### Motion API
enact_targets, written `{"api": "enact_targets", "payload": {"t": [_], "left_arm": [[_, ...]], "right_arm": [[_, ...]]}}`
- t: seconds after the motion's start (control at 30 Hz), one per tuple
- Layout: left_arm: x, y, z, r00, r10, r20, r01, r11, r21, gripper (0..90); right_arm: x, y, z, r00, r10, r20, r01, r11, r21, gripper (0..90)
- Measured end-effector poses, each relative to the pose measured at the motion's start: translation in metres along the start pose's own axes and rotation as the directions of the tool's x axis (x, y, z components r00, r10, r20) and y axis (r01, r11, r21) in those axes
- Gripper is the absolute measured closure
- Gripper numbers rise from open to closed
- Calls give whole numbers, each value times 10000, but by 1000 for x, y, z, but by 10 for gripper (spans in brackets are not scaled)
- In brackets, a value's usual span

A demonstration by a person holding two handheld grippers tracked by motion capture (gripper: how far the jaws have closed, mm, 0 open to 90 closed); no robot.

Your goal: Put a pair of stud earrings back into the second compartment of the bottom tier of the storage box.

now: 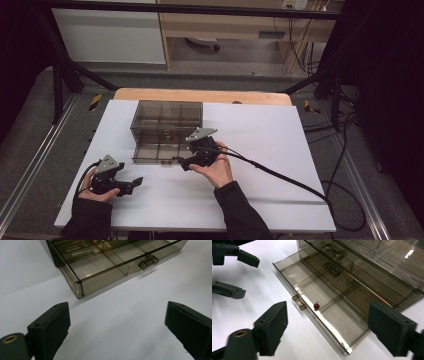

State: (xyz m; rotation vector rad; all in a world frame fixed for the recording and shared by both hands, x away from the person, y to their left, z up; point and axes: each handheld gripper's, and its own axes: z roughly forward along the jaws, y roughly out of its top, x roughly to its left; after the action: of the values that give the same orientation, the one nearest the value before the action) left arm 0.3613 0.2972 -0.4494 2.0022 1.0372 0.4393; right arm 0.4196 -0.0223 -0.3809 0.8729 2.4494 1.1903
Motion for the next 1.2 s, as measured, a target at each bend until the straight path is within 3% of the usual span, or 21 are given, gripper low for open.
{"api": "enact_targets", "payload": {"t": [0.33,0.7,1.2], "left_arm": [[0,0,0,10000,-26,16,26,10000,-1,62],[0,0,0,10000,-34,6,34,10000,-7,62],[0,0,-1,10000,-14,8,14,10000,-6,62]], "right_arm": [[-19,-16,-23,9983,361,448,-368,9992,148,42],[-41,-36,-44,9934,758,866,-774,9969,159,25],[-72,-70,-74,9767,1535,1501,-1547,9880,-35,24]]}}
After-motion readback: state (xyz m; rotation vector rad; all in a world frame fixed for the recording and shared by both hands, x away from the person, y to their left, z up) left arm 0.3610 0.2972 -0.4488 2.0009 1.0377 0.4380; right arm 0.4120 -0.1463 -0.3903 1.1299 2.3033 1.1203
